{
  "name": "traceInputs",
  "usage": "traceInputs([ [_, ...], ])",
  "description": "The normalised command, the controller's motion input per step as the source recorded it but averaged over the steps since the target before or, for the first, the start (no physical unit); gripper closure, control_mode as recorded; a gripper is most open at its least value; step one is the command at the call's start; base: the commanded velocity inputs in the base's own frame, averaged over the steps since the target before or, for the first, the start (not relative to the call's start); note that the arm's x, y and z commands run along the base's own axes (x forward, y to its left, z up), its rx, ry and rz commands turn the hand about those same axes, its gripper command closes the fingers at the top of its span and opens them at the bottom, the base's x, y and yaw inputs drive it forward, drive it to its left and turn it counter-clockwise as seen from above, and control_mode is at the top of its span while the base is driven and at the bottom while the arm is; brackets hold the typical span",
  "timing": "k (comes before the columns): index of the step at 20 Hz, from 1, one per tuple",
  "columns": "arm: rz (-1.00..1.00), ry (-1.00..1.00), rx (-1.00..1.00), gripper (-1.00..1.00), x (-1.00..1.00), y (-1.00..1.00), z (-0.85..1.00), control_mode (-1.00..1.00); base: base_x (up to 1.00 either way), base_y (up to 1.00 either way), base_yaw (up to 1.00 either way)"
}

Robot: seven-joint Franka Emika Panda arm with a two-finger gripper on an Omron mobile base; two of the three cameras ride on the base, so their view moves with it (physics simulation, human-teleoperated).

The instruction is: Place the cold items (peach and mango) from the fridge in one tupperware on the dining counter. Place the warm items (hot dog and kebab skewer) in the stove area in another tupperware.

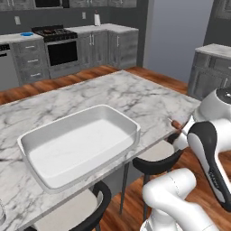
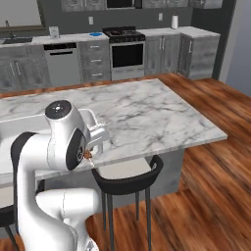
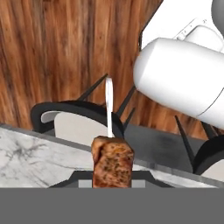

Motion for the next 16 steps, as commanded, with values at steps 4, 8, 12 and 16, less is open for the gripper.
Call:
traceInputs([
  [4,0.03,0.01,-0.19,1.00,0.01,0.84,0.26,-1.00,0.00,0.00,0.00],
  [8,0.05,0.12,-0.26,1.00,0.01,1.00,0.40,-1.00,0.00,0.00,0.00],
  [12,0.17,0.18,-0.22,1.00,0.26,0.99,0.56,-1.00,0.00,0.00,0.00],
  [16,0.21,0.10,-0.07,1.00,0.53,0.52,0.50,-1.00,0.00,0.00,0.00],
])
